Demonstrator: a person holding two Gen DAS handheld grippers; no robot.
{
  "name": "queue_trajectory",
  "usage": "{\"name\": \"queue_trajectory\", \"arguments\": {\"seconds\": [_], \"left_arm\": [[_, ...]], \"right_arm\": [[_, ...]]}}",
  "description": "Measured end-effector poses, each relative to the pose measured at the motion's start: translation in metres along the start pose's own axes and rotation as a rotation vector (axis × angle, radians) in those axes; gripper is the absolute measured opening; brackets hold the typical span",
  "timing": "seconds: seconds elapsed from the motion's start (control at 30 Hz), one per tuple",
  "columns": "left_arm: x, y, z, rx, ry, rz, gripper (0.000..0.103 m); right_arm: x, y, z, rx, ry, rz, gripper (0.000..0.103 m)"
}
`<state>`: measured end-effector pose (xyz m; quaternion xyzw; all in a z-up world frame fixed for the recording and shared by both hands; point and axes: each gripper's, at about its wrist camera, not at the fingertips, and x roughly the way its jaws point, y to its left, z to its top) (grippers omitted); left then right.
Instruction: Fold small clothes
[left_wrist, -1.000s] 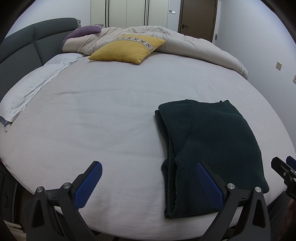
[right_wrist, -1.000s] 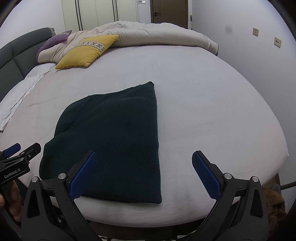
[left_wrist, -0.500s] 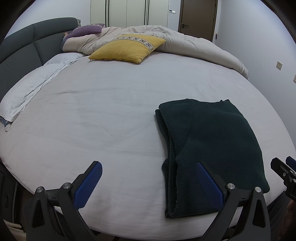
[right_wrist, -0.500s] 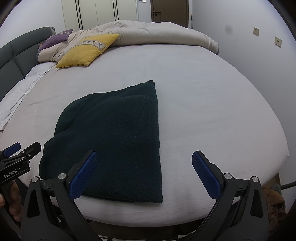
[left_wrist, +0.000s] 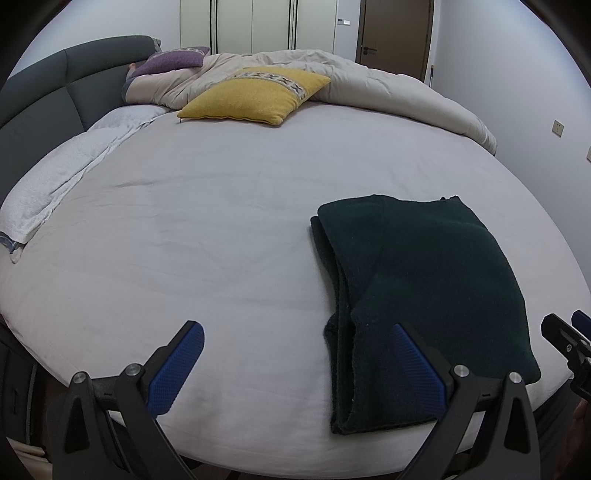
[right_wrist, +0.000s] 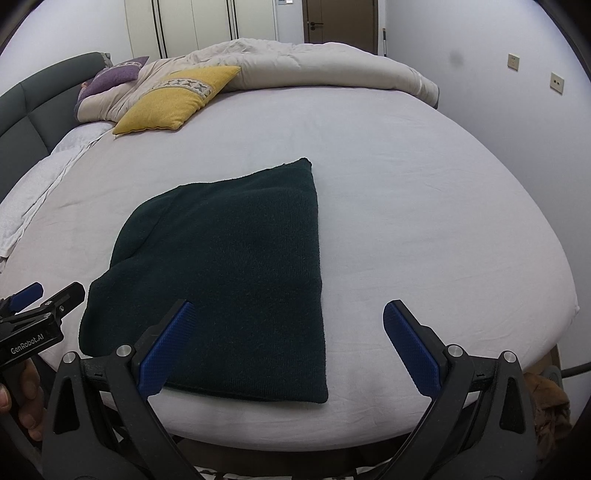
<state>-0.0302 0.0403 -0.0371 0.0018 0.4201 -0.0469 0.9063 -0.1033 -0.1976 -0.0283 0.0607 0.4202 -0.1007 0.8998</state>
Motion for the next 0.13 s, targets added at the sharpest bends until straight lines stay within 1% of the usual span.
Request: {"name": "queue_trajectory", "arguments": {"seconds": [0.07, 0.13], "left_arm": [[-0.0005, -0.002, -0.0002, 0.013, -0.008, 0.012, 0.103], [-0.0004, -0.0013, -0.0009, 0.007, -0.005, 0.004, 0.103]], "right_arm": [[-0.0007, -0.001, -0.0004, 0.0, 0.001, 0.0, 0.103], [-0.0007, -0.0011, -0.0004, 0.0, 0.0, 0.001, 0.103]]}}
